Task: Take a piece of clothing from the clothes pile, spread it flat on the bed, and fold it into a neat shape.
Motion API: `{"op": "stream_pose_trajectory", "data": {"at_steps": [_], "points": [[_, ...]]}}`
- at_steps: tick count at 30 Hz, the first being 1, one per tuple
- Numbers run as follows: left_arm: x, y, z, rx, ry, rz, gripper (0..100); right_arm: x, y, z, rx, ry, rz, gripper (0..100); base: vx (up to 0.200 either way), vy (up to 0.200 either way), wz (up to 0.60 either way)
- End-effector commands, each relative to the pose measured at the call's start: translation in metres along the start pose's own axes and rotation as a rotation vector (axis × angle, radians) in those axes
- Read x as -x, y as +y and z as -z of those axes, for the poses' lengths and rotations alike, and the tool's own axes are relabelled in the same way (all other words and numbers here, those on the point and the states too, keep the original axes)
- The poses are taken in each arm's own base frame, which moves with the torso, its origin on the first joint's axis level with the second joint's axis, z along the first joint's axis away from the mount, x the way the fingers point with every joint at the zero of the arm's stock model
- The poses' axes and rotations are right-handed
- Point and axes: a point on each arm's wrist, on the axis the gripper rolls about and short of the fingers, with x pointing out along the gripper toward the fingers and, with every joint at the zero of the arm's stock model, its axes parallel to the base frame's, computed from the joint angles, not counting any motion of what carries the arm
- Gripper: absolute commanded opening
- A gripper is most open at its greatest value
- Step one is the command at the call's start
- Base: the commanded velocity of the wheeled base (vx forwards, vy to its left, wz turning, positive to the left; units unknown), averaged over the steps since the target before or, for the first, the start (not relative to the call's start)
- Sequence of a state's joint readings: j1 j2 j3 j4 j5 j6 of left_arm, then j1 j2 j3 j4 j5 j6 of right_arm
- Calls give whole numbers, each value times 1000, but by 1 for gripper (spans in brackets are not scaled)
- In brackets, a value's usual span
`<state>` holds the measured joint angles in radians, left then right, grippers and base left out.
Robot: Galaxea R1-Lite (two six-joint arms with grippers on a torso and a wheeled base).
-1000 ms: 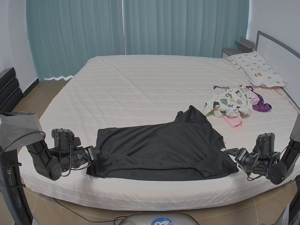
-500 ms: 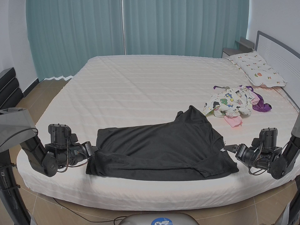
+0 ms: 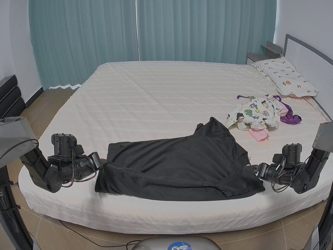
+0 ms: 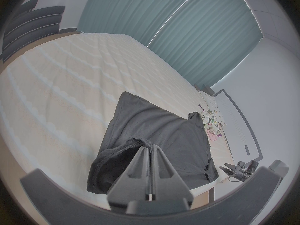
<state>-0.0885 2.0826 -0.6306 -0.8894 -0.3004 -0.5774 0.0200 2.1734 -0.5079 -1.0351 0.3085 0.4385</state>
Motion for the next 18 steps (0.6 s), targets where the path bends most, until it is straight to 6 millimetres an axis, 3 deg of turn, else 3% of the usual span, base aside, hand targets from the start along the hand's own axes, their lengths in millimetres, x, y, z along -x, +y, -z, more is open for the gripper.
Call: {"op": "stream_pose_trajectory", "data": {"at_steps": [1,2,11,18], "points": [[0,0,0,2,0,-1,0,-15,-5,3,-1,23,-5,100,0,0,0],[-1,1,1,3,5,-4,0,-25,-4,-3,7,12,-19,100,0,0,0],[-1,4,0,9,5,-12,0,-59,-1,1,29,27,-45,100,0,0,0],[0,7,-1,14,0,-18,0,-71,-4,4,34,32,-46,100,0,0,0]]}}
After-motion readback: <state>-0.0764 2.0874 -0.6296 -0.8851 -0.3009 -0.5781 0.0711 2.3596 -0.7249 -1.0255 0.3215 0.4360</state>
